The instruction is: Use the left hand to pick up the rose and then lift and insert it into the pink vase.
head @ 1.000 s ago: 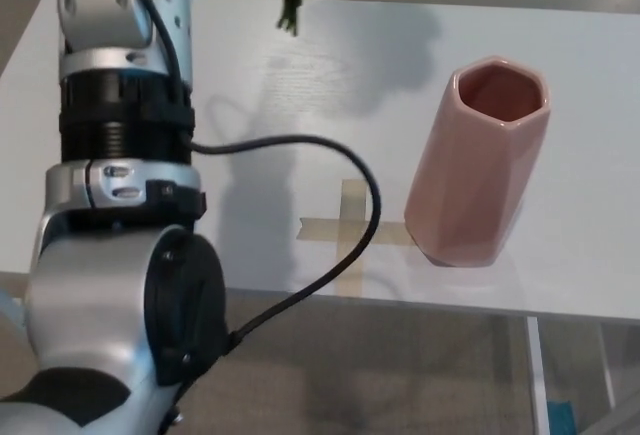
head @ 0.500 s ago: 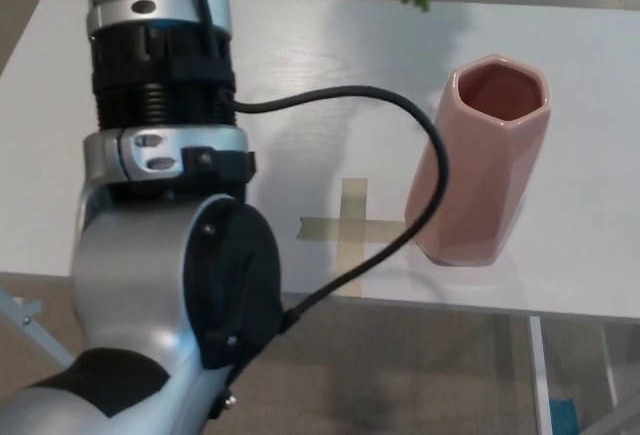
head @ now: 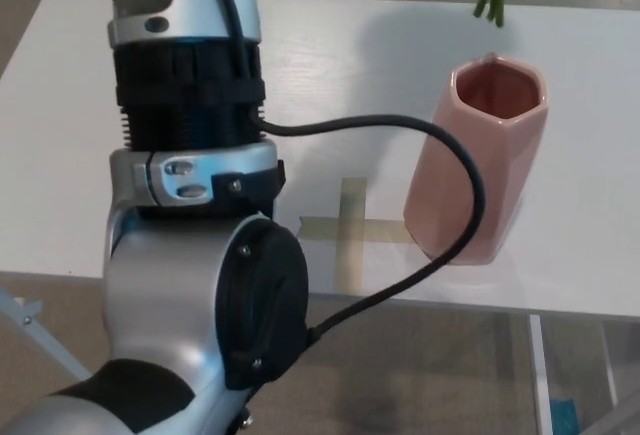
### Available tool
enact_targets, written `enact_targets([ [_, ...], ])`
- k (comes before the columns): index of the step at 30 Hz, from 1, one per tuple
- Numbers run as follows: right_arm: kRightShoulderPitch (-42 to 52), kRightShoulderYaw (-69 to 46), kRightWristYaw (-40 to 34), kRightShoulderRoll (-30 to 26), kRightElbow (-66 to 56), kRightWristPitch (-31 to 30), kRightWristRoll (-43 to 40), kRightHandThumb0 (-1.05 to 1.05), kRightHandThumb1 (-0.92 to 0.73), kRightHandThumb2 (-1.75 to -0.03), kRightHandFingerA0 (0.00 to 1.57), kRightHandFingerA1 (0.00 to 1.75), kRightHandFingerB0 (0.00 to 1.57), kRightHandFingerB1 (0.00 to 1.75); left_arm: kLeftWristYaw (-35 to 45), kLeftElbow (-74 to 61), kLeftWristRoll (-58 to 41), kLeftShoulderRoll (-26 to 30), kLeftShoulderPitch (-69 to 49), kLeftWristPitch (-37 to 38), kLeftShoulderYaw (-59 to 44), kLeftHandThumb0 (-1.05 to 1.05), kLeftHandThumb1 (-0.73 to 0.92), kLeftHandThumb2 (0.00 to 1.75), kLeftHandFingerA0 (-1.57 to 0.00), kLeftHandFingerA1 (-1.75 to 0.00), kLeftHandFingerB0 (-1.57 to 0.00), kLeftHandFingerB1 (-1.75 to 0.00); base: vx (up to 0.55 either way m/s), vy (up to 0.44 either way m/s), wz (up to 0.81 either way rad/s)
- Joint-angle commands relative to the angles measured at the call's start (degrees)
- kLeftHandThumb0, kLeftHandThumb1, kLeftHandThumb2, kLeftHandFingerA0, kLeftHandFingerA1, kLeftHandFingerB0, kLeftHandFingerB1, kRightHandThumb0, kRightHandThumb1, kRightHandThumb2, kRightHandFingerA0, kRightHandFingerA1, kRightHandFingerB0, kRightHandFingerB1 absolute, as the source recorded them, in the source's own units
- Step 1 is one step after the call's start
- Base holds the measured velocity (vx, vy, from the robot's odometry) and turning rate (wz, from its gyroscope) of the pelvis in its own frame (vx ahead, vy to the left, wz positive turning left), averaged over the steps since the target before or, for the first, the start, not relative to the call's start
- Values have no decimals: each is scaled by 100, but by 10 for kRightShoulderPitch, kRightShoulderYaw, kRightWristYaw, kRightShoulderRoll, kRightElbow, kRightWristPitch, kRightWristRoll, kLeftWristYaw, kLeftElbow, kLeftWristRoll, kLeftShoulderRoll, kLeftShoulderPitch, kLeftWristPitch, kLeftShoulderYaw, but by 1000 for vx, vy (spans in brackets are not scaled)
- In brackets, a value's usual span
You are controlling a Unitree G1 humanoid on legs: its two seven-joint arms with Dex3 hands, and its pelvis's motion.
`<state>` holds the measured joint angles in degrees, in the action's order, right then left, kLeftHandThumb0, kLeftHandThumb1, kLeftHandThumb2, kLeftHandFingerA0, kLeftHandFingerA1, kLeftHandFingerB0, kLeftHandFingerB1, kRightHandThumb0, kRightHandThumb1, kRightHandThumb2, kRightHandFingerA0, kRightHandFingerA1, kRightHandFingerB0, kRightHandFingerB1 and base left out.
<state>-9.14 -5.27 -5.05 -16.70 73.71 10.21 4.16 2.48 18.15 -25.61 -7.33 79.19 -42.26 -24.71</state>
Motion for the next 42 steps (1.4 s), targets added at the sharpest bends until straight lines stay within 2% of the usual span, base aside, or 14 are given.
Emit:
enact_targets([
  [1, 3, 0, 7, 0, 3, -4, 2, -37, -63, -59, 73, 50, 63, 45, -15, -23, -19, -12, -26, -7, 31, -22, 81, 64, -95, -149, -82, -85, 0, 0, 0],
  [42, -9, 8, 17, 0, -4, -7, 1, -38, -63, -59, 74, 51, 63, 45, -26, -24, -11, -24, -72, 22, 136, -21, 81, 64, -91, -154, -80, -88, 0, 0, 0],
])
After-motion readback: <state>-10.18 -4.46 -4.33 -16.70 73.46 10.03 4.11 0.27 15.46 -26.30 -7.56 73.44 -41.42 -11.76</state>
